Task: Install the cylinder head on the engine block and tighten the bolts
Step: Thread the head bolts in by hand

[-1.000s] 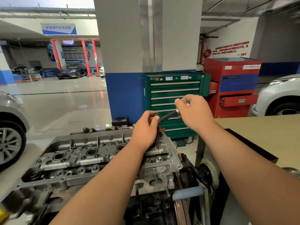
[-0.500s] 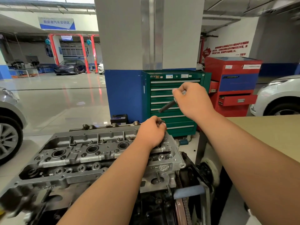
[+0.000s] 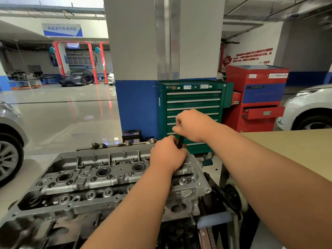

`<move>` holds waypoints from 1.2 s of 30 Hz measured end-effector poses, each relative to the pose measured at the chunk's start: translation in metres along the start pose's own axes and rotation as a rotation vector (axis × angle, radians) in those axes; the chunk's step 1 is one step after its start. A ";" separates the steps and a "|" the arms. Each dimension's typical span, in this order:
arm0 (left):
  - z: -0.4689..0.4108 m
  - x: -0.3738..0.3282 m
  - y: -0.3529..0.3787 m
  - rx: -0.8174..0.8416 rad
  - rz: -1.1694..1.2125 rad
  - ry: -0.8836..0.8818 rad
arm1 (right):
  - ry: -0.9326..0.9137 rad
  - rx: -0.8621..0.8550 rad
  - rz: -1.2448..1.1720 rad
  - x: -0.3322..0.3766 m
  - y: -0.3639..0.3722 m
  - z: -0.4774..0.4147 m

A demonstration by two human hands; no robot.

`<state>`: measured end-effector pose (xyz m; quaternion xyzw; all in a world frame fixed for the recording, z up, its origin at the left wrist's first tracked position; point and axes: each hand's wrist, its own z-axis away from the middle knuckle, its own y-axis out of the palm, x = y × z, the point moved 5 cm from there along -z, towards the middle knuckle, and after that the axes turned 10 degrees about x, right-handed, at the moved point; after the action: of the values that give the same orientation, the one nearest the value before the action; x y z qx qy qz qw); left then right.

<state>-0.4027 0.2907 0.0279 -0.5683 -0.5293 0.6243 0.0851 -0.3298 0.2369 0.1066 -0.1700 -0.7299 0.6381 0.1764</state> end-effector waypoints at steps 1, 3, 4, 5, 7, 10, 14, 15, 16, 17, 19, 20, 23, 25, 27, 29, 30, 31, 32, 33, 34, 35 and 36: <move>0.000 0.000 0.001 0.007 -0.030 -0.011 | -0.005 0.007 0.015 0.002 0.001 -0.001; -0.001 0.000 0.003 0.009 -0.089 -0.029 | -0.021 0.027 0.050 0.006 0.000 -0.002; -0.002 0.000 0.004 0.009 -0.118 -0.032 | -0.031 0.039 0.068 0.007 0.000 -0.003; -0.002 0.000 0.005 0.010 -0.141 -0.032 | -0.038 0.046 0.090 0.009 -0.001 -0.003; -0.003 0.000 0.006 0.017 -0.149 -0.028 | -0.043 0.036 0.130 0.012 0.000 -0.004; -0.004 -0.001 0.006 0.011 -0.105 -0.015 | -0.023 0.000 0.134 0.010 0.003 -0.005; -0.004 -0.002 0.007 0.032 -0.063 0.025 | -0.027 0.039 0.132 0.002 0.001 -0.002; -0.004 -0.002 0.007 0.037 -0.065 0.028 | -0.041 0.057 0.125 0.002 0.001 -0.001; -0.004 -0.002 0.007 0.038 -0.070 0.027 | -0.054 0.068 0.117 0.003 0.001 -0.001; -0.003 -0.002 0.007 0.035 -0.077 0.026 | -0.059 0.069 0.119 0.005 0.001 0.000; -0.003 -0.002 0.006 0.011 -0.068 0.019 | -0.041 0.051 0.170 0.011 0.003 -0.002; -0.002 -0.002 0.004 -0.007 -0.043 0.020 | -0.016 0.042 0.201 0.013 0.005 -0.004; -0.001 -0.003 0.001 -0.042 0.052 0.038 | 0.108 0.078 0.223 0.013 0.007 -0.009; 0.000 -0.002 -0.001 -0.052 0.099 0.037 | 0.138 0.151 0.175 0.010 0.007 -0.010; -0.002 -0.002 -0.002 -0.056 0.123 0.047 | 0.079 0.235 0.121 0.012 0.004 -0.007; -0.003 -0.003 -0.001 -0.043 0.103 0.077 | 0.035 0.300 0.044 0.013 -0.002 -0.002; -0.004 -0.003 0.000 -0.029 0.083 0.091 | 0.028 0.321 -0.005 0.012 -0.006 0.000; -0.003 -0.003 0.000 -0.018 0.068 0.097 | 0.024 0.331 -0.051 0.009 -0.009 0.001; -0.003 -0.003 0.001 -0.011 0.064 0.097 | 0.008 0.323 -0.074 0.007 -0.012 0.001; -0.002 -0.003 0.001 -0.010 0.076 0.089 | -0.002 0.288 -0.062 0.006 -0.013 0.000; -0.003 -0.003 0.001 -0.020 0.100 0.074 | 0.022 0.233 0.003 0.006 -0.013 -0.001; -0.003 -0.002 0.000 -0.035 0.128 0.054 | 0.065 0.160 0.103 0.006 -0.013 -0.003; -0.004 -0.001 0.000 -0.045 0.149 0.037 | 0.112 0.095 0.203 0.006 -0.012 -0.005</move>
<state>-0.3995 0.2925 0.0294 -0.6193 -0.4977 0.6062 0.0353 -0.3326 0.2425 0.1196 -0.2699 -0.6668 0.6762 0.1591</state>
